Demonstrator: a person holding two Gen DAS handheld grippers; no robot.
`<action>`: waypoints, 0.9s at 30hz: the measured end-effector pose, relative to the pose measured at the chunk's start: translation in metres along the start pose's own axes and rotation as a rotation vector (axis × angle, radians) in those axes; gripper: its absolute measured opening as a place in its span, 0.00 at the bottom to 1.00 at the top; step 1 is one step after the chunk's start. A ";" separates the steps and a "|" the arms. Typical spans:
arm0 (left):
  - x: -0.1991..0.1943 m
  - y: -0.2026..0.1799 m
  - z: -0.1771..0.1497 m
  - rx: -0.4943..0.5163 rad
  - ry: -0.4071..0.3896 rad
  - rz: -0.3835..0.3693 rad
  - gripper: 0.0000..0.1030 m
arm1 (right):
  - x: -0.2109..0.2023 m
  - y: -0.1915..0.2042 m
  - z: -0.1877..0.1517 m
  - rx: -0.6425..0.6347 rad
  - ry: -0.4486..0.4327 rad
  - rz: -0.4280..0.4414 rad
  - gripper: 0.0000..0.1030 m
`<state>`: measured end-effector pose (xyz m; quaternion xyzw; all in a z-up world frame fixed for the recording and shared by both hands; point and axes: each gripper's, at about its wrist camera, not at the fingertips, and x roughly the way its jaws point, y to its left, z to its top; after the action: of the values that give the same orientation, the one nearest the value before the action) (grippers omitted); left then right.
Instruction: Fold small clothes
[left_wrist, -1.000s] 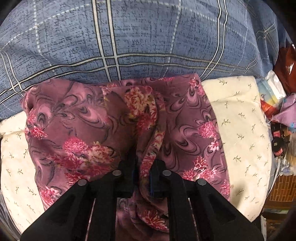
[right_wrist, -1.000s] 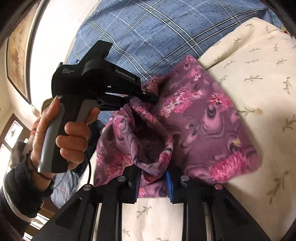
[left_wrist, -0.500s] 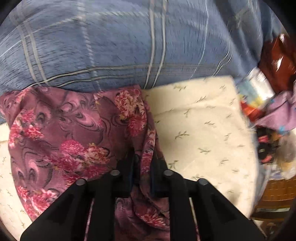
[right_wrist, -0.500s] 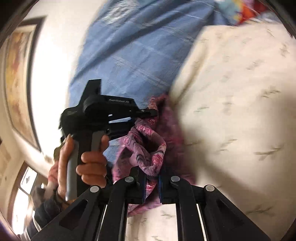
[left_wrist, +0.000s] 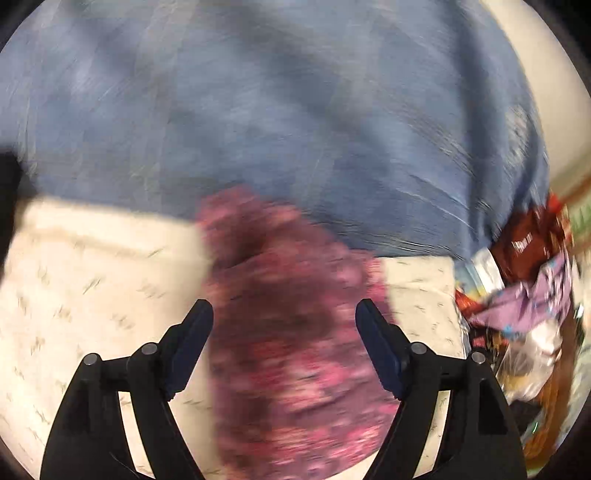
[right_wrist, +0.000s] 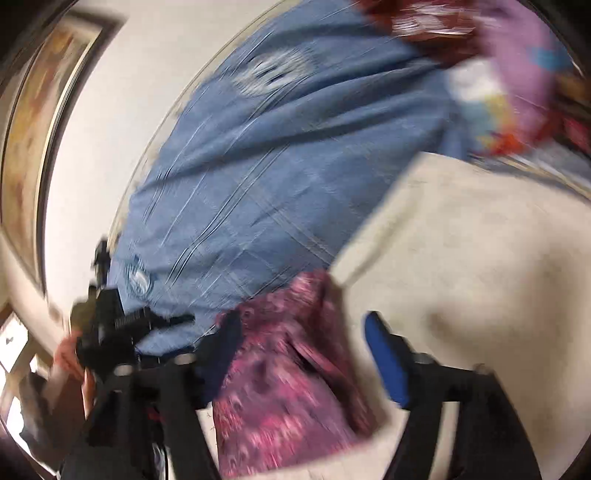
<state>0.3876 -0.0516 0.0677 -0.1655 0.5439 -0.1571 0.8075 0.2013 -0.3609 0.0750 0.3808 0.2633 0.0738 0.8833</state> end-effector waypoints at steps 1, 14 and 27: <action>0.006 0.016 0.002 -0.043 0.019 -0.022 0.77 | 0.020 0.003 0.010 -0.005 0.066 0.008 0.74; 0.050 0.029 0.003 -0.057 -0.005 -0.076 0.50 | 0.148 0.022 0.039 -0.159 0.296 -0.001 0.06; 0.023 0.041 -0.043 -0.068 0.024 -0.119 0.56 | 0.101 -0.011 0.015 -0.091 0.384 -0.033 0.50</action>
<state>0.3592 -0.0291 0.0159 -0.2229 0.5479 -0.1885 0.7840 0.2945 -0.3444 0.0344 0.3150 0.4294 0.1422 0.8344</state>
